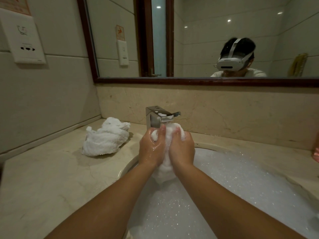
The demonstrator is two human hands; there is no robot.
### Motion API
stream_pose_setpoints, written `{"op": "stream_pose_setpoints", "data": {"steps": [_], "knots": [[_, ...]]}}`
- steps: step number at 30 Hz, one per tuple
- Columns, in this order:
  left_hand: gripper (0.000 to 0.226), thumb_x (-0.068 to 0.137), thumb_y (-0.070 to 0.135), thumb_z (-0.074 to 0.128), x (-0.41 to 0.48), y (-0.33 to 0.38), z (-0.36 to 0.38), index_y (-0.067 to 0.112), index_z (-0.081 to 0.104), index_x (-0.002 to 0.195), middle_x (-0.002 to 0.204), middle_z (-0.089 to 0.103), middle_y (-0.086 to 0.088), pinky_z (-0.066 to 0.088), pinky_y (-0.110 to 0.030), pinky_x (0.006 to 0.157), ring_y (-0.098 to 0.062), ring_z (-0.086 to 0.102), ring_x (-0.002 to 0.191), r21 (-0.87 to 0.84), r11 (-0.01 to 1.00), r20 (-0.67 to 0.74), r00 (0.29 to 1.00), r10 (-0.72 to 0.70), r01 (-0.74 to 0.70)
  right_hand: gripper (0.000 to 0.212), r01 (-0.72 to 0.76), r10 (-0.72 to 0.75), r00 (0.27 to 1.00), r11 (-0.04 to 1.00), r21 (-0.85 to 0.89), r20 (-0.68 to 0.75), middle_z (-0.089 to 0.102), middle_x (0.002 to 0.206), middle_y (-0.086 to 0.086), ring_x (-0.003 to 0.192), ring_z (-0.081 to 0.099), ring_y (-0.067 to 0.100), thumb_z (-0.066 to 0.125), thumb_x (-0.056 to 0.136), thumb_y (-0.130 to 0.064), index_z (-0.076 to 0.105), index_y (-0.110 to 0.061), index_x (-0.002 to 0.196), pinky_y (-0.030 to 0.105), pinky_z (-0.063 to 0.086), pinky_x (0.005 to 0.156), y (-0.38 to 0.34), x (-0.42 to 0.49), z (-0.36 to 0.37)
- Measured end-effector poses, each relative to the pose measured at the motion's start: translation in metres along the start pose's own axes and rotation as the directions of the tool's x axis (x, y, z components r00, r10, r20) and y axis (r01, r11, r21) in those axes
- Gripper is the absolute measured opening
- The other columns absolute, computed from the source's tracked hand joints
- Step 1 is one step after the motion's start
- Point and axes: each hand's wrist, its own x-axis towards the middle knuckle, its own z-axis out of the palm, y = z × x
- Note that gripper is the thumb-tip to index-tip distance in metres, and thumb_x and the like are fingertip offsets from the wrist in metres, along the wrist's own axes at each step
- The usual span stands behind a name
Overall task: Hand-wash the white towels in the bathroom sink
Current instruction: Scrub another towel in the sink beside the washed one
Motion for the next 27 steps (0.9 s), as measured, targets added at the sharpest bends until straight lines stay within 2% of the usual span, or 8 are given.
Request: {"op": "stream_pose_setpoints", "data": {"steps": [7, 9, 16, 27], "knots": [[0.034, 0.1, 0.061, 0.051, -0.0011, 0.0011, -0.0007, 0.033, 0.061, 0.084, 0.081, 0.069, 0.012, 0.043, -0.019, 0.062, 0.001, 0.063, 0.076, 0.004, 1.0, -0.001, 1.0, -0.003, 0.003, 0.04, 0.005, -0.005, 1.0, 1.0, 0.006, -0.001, 0.066, 0.104, -0.002, 0.101, 0.064, 0.024, 0.043, 0.109, -0.053, 0.063, -0.023, 0.126, 0.041, 0.054, 0.094, 0.0004, 0.001, 0.0007], [0.033, 0.1, 0.061, 0.051, -0.0016, 0.0018, -0.0008, 0.034, 0.061, 0.084, 0.08, 0.069, 0.012, 0.042, -0.016, 0.061, 0.003, 0.062, 0.075, 0.002, 1.0, 0.001, 1.0, 0.001, -0.001, 0.04, 0.008, -0.008, 1.0, 1.0, 0.006, -0.003, 0.065, 0.103, -0.002, 0.1, 0.063, 0.024, 0.043, 0.109, -0.053, 0.064, -0.023, 0.125, 0.039, 0.053, 0.091, 0.0006, 0.0014, 0.0008], [0.034, 0.1, 0.063, 0.05, -0.0011, 0.0009, -0.0002, 0.034, 0.062, 0.087, 0.081, 0.07, 0.011, 0.044, -0.02, 0.064, 0.0, 0.064, 0.077, 0.004, 1.0, -0.001, 1.0, -0.007, 0.007, 0.039, 0.002, -0.002, 1.0, 1.0, 0.009, 0.004, 0.062, 0.097, -0.005, 0.095, 0.06, 0.021, 0.042, 0.11, -0.052, 0.063, -0.022, 0.122, 0.032, 0.042, 0.082, 0.0013, 0.0018, -0.0001], [0.035, 0.099, 0.064, 0.05, -0.0017, 0.0008, -0.0003, 0.032, 0.063, 0.089, 0.083, 0.07, 0.01, 0.044, -0.02, 0.064, -0.002, 0.065, 0.079, -0.017, 1.0, 0.001, 1.0, -0.003, 0.003, 0.042, 0.013, -0.013, 1.0, 1.0, -0.019, 0.007, 0.066, 0.107, 0.0, 0.102, 0.062, 0.024, 0.04, 0.11, -0.052, 0.063, -0.021, 0.126, 0.036, 0.047, 0.087, 0.0017, 0.0016, -0.0001]]}}
